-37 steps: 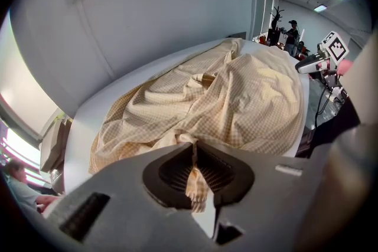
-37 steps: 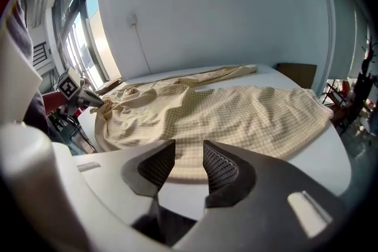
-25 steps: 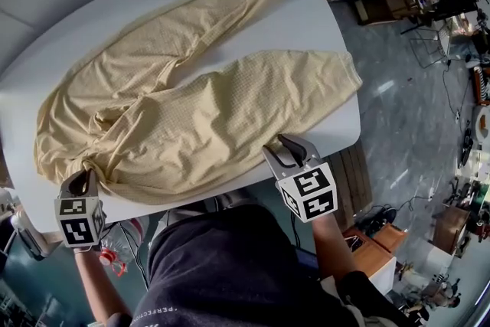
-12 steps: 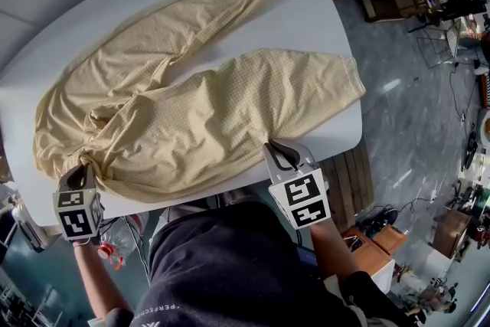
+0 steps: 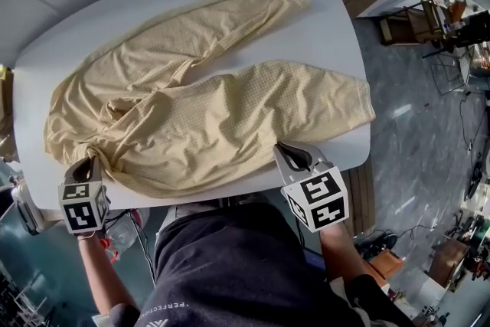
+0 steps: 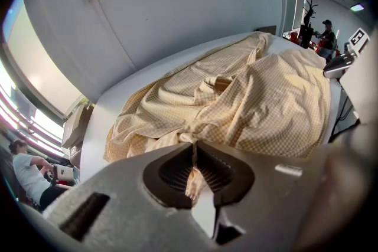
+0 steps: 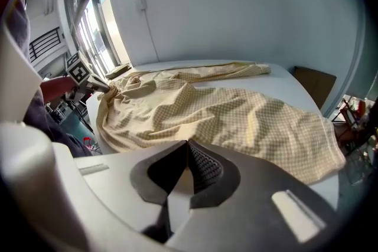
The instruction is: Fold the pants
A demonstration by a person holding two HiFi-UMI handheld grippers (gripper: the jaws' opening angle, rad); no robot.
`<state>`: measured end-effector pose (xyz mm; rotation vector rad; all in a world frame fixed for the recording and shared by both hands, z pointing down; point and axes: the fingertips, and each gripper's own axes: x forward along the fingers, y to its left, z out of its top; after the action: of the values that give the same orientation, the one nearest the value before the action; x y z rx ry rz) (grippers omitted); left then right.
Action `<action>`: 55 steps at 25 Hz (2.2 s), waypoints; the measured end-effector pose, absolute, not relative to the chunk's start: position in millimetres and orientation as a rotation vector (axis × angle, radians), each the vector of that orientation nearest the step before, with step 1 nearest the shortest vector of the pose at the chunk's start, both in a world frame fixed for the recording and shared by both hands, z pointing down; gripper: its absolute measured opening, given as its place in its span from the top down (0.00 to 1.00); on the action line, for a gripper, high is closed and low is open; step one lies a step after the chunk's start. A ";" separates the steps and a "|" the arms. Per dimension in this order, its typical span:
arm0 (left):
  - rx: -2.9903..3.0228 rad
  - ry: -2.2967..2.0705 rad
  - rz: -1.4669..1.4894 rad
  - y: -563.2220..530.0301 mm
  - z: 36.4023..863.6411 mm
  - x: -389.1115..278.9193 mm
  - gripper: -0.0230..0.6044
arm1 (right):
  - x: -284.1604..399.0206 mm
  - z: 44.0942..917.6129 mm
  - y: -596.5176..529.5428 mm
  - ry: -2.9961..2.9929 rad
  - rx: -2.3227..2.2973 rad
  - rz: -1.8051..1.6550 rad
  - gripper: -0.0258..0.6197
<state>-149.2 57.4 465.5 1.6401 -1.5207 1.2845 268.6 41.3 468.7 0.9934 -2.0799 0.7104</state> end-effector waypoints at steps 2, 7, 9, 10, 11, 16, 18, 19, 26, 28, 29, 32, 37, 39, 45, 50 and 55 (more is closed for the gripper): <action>1.630 -1.553 1.271 60.2 458.3 -149.6 0.93 | 265.4 457.4 33.1 -2.109 0.985 0.704 0.94; 1.615 -1.637 1.193 64.2 438.8 -157.9 0.93 | 255.1 430.8 8.5 -2.162 0.983 0.631 0.94; 1.612 -1.660 1.169 64.0 433.9 -164.0 0.93 | 249.5 423.2 -3.1 -2.174 0.991 0.602 0.94; 1.613 -1.668 1.164 63.1 431.7 -167.2 0.93 | 246.8 419.6 -9.7 -2.178 1.000 0.589 0.94; 1.615 -1.673 1.160 61.9 429.6 -170.7 0.93 | 244.4 415.9 -16.7 -2.178 1.012 0.574 0.94; 1.638 -1.693 1.121 56.4 415.5 -192.3 0.93 | 234.9 396.7 -49.5 -2.150 1.104 0.490 0.94; 1.653 -1.696 1.107 52.7 409.2 -201.7 0.93 | 228.0 389.8 -60.8 -2.140 1.132 0.468 0.94; 1.664 -1.695 1.098 49.9 406.9 -205.7 0.93 | 223.1 386.6 -66.4 -2.139 1.143 0.460 0.94; 1.730 -1.677 0.996 30.8 398.0 -228.9 0.93 | 184.4 367.0 -104.1 -2.134 1.209 0.392 0.94; 1.735 -1.679 0.981 26.7 394.7 -239.0 0.93 | 180.5 360.8 -118.5 -2.119 1.239 0.364 0.94; 1.735 -1.683 0.975 24.7 393.1 -244.3 0.93 | 179.1 357.5 -126.1 -2.113 1.254 0.352 0.94; 1.734 -1.697 0.962 19.5 388.6 -259.6 0.93 | 174.1 347.6 -147.3 -2.096 1.300 0.312 0.94; 1.723 -1.729 0.939 10.3 381.2 -285.0 0.93 | 150.2 329.8 -176.8 -2.117 1.351 0.266 0.94; 1.713 -1.749 0.935 3.8 379.7 -296.4 0.93 | 138.0 327.7 -191.0 -2.131 1.356 0.257 0.94; 1.682 -1.778 0.933 -18.6 381.3 -326.1 0.92 | 115.9 329.2 -234.4 -2.112 1.389 0.232 0.94; 1.634 -1.774 0.978 -38.0 402.2 -354.5 0.92 | 101.3 352.7 -267.1 -2.088 1.389 0.255 0.94; 1.598 -1.726 0.967 -59.1 432.7 -369.4 0.92 | 91.2 400.0 -295.7 -2.019 1.353 0.340 0.94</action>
<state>-369.4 -59.1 432.7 1.5981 -1.7264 0.9665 91.2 -295.7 400.0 1.3531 -2.0194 0.3398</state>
